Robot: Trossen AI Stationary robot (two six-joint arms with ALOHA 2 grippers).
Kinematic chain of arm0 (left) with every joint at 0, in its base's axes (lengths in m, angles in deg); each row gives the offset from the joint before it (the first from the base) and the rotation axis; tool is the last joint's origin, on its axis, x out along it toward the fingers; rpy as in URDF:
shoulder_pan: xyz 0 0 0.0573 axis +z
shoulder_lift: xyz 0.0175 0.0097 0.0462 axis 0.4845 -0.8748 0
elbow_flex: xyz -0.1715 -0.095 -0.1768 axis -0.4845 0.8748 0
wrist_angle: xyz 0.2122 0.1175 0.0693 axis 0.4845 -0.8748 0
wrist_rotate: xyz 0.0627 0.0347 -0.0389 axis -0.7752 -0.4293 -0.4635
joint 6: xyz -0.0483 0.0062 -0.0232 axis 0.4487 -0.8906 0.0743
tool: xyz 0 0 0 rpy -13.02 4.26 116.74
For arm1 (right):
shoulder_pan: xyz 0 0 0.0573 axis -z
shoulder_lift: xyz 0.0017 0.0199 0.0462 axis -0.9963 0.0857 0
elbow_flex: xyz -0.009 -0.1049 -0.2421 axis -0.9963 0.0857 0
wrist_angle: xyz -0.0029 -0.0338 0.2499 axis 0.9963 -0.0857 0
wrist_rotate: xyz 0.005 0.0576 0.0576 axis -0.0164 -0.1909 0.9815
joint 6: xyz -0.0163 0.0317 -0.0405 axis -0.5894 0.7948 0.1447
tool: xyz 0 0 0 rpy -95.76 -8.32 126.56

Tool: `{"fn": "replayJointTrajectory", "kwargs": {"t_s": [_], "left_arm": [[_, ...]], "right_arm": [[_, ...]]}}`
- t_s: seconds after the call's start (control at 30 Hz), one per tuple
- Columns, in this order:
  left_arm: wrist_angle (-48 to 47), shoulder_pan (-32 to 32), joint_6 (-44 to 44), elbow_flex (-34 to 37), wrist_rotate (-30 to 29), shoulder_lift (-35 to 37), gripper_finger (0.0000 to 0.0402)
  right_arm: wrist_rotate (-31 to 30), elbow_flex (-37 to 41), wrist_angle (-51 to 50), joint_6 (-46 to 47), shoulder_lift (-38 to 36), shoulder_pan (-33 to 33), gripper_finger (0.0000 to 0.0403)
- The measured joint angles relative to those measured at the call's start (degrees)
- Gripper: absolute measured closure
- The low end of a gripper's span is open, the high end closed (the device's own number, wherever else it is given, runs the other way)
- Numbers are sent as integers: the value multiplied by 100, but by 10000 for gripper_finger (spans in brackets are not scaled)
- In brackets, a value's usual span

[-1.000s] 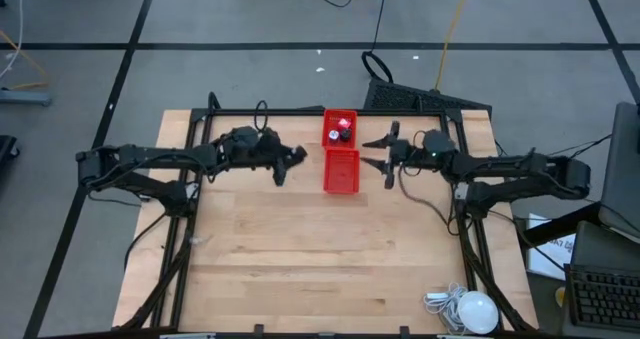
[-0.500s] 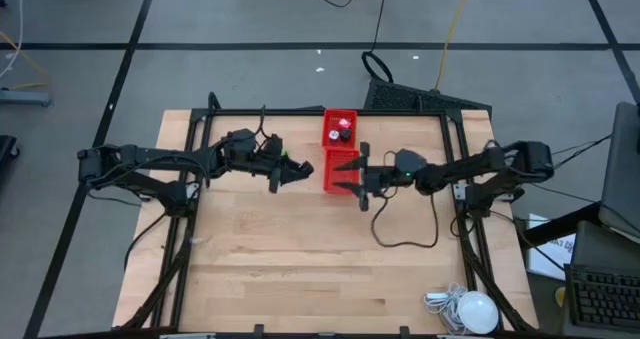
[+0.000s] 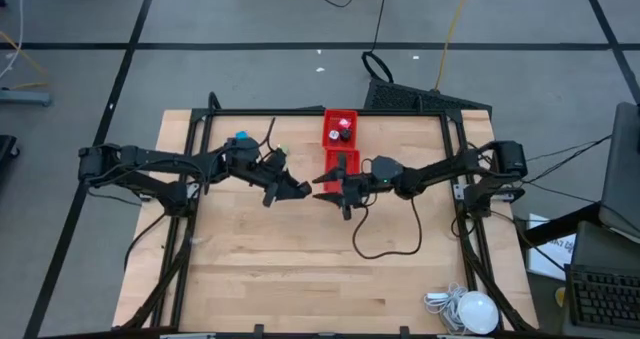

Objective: Pick & Place Office items
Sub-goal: Put the black charger adapter into the top red basket

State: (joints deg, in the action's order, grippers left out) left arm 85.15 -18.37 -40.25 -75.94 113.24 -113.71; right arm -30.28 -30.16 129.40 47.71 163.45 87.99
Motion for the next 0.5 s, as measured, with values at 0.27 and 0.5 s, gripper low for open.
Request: {"fn": "replayJointTrajectory", "kwargs": {"t_s": [0.27,0.5], "left_arm": [[-6,1,8,0,-13,0,250],[0,-41,149,0,-13,0,252]], "right_arm": [[8,-469,-332,224,103,-77,159],[9,-957,-1455,75,103,-66,172]]}}
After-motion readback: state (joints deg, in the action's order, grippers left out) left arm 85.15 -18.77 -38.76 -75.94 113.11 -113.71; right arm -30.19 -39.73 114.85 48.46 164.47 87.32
